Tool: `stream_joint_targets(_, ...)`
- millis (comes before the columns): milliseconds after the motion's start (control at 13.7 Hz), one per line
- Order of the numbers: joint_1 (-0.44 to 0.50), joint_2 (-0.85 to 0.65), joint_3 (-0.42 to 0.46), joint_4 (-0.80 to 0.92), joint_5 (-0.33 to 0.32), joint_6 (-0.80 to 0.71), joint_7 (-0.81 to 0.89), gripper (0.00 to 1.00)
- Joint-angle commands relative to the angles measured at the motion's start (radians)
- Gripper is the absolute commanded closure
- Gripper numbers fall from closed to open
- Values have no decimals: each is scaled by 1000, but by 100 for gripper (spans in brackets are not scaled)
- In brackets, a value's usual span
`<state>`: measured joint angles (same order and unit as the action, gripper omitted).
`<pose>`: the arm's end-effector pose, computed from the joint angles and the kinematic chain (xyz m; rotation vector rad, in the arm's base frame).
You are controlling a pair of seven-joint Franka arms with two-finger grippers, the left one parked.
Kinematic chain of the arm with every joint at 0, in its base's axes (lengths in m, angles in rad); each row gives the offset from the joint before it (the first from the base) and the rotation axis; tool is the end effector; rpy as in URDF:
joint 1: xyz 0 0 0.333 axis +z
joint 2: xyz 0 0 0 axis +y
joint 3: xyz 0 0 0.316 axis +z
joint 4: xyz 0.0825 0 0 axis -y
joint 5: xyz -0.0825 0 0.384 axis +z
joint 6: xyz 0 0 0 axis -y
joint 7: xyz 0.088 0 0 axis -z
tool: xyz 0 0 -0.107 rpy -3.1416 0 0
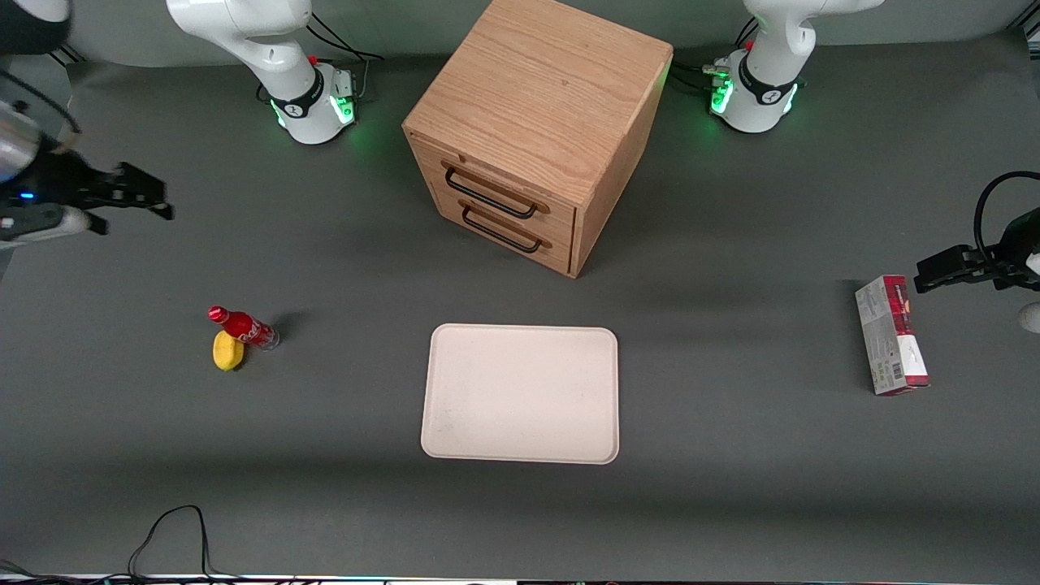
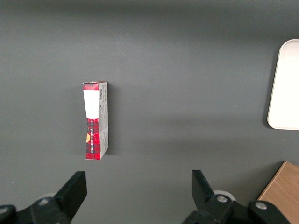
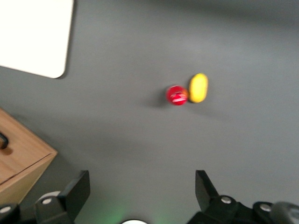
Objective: Place coke bottle on tray
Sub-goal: 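Move the right gripper toward the red Coca-Cola bottle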
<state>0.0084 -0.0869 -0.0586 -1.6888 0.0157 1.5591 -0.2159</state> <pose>0.5239 -0.0259 0.6148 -3.1040 -0.2580 0.0620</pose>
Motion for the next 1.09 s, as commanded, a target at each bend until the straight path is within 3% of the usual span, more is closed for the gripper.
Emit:
stream_joint_targets(0, -19, 165, -67, 237, -13, -112, -108, 0)
stream_joint_targets(584, -19, 200, -79, 209, 0, -88, -89, 0)
stream_joint_targets(730, -4, 216, -79, 143, 0, -15, -54, 0)
stream_joint_targets(1022, 33, 197, -76, -139, 3, 287, -8, 0)
